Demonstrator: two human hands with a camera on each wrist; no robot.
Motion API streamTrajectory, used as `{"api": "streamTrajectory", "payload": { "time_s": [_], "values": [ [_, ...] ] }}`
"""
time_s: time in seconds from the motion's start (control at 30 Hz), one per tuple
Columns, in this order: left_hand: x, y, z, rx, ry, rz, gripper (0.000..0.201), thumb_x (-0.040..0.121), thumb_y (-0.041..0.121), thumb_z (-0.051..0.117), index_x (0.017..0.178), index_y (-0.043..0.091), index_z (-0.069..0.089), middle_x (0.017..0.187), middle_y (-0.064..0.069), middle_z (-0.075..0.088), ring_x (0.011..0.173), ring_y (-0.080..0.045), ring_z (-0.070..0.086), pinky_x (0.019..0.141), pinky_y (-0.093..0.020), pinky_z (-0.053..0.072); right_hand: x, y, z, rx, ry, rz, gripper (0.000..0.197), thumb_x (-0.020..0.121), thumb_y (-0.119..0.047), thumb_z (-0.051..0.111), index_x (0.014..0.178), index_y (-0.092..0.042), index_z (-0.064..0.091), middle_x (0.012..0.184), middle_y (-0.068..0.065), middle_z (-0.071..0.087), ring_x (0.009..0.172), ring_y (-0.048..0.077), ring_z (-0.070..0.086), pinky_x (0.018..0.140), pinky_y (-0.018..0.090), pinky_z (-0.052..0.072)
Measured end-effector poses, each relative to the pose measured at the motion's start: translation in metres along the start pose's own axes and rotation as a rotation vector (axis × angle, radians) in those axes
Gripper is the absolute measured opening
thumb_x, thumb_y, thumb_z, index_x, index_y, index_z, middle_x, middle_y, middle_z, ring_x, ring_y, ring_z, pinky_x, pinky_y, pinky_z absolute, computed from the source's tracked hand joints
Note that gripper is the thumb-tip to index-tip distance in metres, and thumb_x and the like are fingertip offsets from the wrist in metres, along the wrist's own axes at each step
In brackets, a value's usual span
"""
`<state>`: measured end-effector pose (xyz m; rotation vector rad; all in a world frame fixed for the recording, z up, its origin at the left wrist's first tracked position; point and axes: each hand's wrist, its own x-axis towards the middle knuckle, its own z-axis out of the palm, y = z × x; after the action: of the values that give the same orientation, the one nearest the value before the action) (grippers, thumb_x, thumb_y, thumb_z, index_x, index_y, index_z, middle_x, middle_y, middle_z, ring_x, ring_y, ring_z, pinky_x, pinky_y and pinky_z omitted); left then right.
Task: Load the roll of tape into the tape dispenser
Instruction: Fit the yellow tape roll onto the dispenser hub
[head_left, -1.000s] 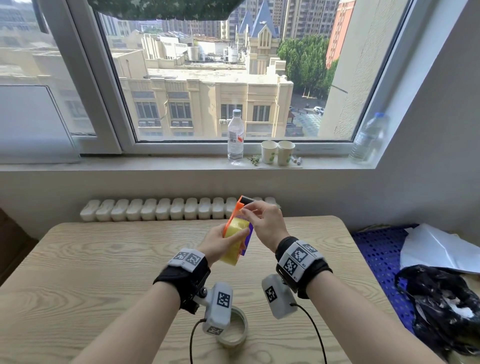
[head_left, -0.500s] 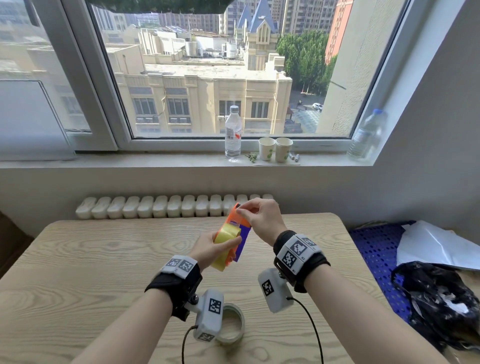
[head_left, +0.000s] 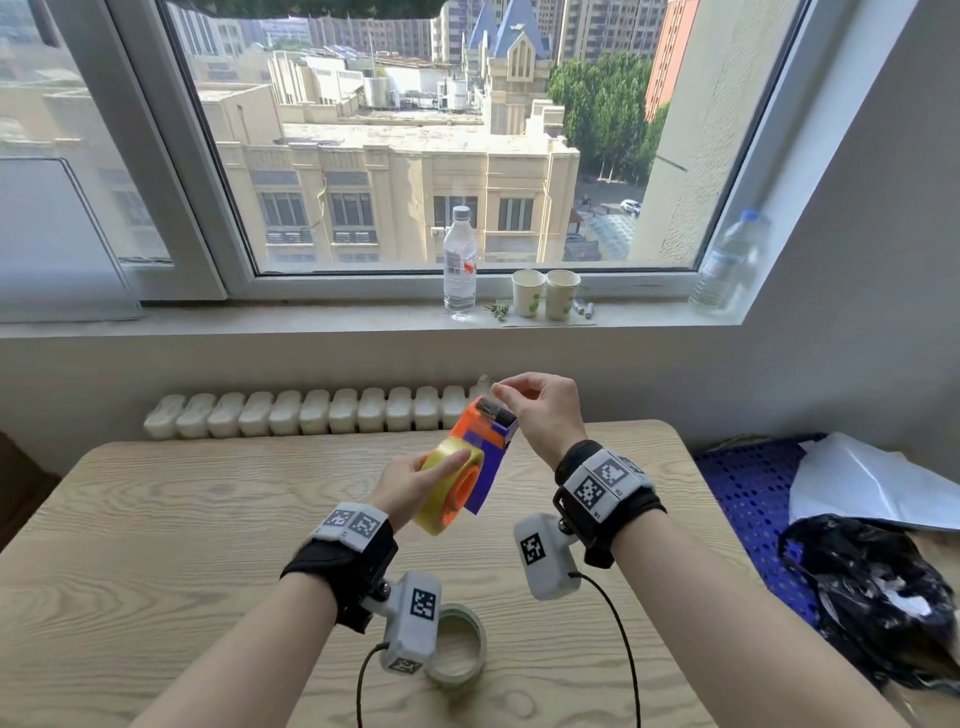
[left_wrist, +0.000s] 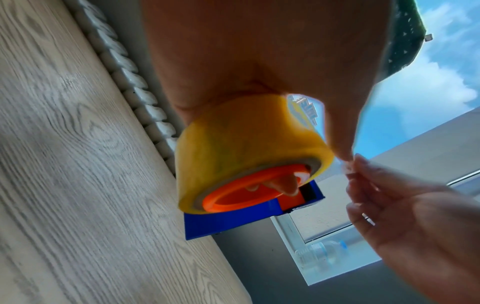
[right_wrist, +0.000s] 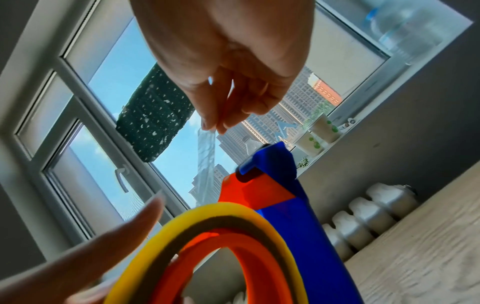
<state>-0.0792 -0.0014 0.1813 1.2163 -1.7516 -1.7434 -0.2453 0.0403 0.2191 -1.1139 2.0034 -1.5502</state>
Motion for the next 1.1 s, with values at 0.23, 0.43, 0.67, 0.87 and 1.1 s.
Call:
{"api": "streamTrajectory", "payload": {
  "time_s": [0.23, 0.43, 0.67, 0.87, 1.1],
  "values": [
    [0.001, 0.002, -0.001, 0.024, -0.053, 0.018, 0.036, 0.079, 0.039, 0.068, 0.105, 0.014, 0.065, 0.093, -0.01, 0.071, 0.075, -0.02, 0.065, 0.071, -0.03, 0.051, 0.002, 0.001, -0.002, -0.014, 0.026, 0.012, 0.008, 0.08, -0.021, 0.069, 0.075, -0.016, 0.07, 0.074, 0.002, 0.069, 0.071, 0.017, 0.063, 0.08, 0.044, 0.055],
    [-0.002, 0.008, 0.002, 0.032, -0.026, 0.047, 0.031, 0.08, 0.041, 0.067, 0.093, 0.013, 0.067, 0.077, -0.011, 0.069, 0.058, -0.015, 0.063, 0.065, -0.029, 0.052, -0.001, 0.0, -0.007, 0.016, 0.036, 0.028, 0.012, 0.082, -0.018, 0.067, 0.082, -0.007, 0.071, 0.073, 0.003, 0.067, 0.064, 0.013, 0.06, 0.068, 0.032, 0.054],
    [-0.006, 0.011, 0.006, 0.067, 0.002, 0.021, 0.045, 0.08, 0.047, 0.065, 0.092, 0.004, 0.069, 0.076, -0.016, 0.068, 0.057, -0.02, 0.061, 0.065, -0.031, 0.051, -0.002, -0.003, -0.01, 0.012, 0.038, -0.01, 0.015, 0.084, -0.019, 0.066, 0.086, -0.005, 0.07, 0.073, -0.003, 0.063, 0.067, 0.006, 0.057, 0.064, 0.015, 0.048],
    [-0.011, 0.017, 0.009, 0.044, 0.015, 0.009, 0.038, 0.076, 0.05, 0.067, 0.085, 0.013, 0.071, 0.086, -0.02, 0.073, 0.06, -0.021, 0.063, 0.065, -0.034, 0.053, 0.006, 0.001, -0.019, 0.026, 0.095, 0.059, 0.016, 0.083, -0.018, 0.067, 0.084, -0.003, 0.071, 0.071, -0.002, 0.063, 0.065, 0.007, 0.057, 0.057, 0.013, 0.046],
    [-0.012, 0.013, 0.012, 0.092, 0.048, 0.024, 0.033, 0.073, 0.054, 0.068, 0.078, 0.021, 0.071, 0.081, -0.018, 0.075, 0.057, -0.018, 0.064, 0.072, -0.041, 0.057, 0.008, 0.02, -0.017, 0.065, 0.136, 0.194, 0.014, 0.08, -0.017, 0.07, 0.08, -0.003, 0.07, 0.069, -0.002, 0.062, 0.069, 0.013, 0.058, 0.068, 0.025, 0.047]
  ]
}}
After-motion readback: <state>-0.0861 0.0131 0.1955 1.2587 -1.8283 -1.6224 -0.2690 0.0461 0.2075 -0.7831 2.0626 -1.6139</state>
